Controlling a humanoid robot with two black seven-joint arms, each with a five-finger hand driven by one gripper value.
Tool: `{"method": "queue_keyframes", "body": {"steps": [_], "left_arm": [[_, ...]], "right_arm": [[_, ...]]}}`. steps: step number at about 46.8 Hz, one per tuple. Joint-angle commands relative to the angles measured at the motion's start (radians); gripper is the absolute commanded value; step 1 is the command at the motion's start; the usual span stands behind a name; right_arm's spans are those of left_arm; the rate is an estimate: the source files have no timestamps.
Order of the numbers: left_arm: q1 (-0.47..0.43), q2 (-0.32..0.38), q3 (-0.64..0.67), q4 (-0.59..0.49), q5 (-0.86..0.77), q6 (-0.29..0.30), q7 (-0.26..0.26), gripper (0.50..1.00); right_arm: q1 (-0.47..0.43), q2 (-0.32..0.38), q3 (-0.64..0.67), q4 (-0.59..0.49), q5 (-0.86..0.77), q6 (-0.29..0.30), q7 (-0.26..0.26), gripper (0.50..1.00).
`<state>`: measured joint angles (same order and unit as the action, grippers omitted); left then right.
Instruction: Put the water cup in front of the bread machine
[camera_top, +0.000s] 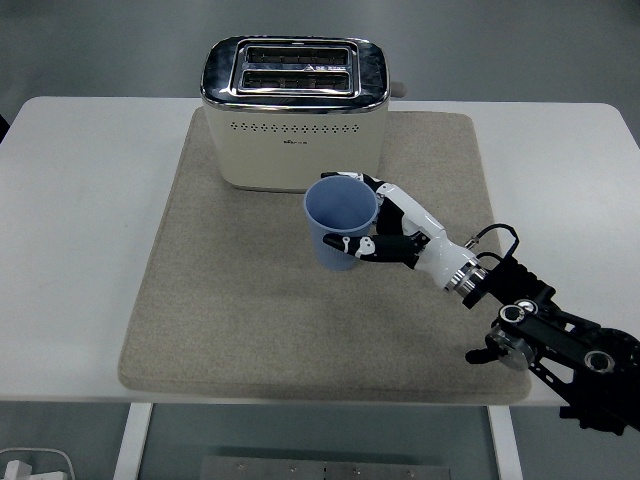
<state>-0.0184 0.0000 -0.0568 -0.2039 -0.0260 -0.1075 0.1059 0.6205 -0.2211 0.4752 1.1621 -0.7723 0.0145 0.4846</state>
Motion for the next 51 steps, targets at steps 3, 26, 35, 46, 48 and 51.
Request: {"method": "queue_keyframes", "body": {"steps": [3, 26, 35, 46, 48, 51], "left_arm": [[0.0, 0.0, 0.0, 0.0, 0.0, 0.0, 0.0, 1.0], [0.0, 0.0, 0.0, -0.002, 0.0, -0.001, 0.0, 1.0], [0.0, 0.0, 0.0, -0.002, 0.0, -0.001, 0.0, 1.0], [0.0, 0.0, 0.0, -0.002, 0.0, -0.001, 0.0, 1.0], [0.0, 0.0, 0.0, -0.002, 0.0, -0.001, 0.0, 1.0], [0.0, 0.0, 0.0, -0.002, 0.0, -0.001, 0.0, 1.0]], "right_arm": [[0.005, 0.037, -0.009, -0.007, -0.004, -0.014, -0.003, 0.69], [0.073, 0.124, -0.05, -0.116, -0.002, -0.036, -0.006, 0.695], [0.081, 0.147, -0.05, -0.14, -0.002, -0.045, -0.006, 0.695], [0.078, 0.189, -0.052, -0.156, -0.002, -0.054, -0.006, 0.695], [0.077, 0.196, -0.052, -0.163, -0.002, -0.062, -0.006, 0.695], [0.079, 0.207, -0.052, -0.176, -0.002, -0.074, -0.004, 0.695]]}}
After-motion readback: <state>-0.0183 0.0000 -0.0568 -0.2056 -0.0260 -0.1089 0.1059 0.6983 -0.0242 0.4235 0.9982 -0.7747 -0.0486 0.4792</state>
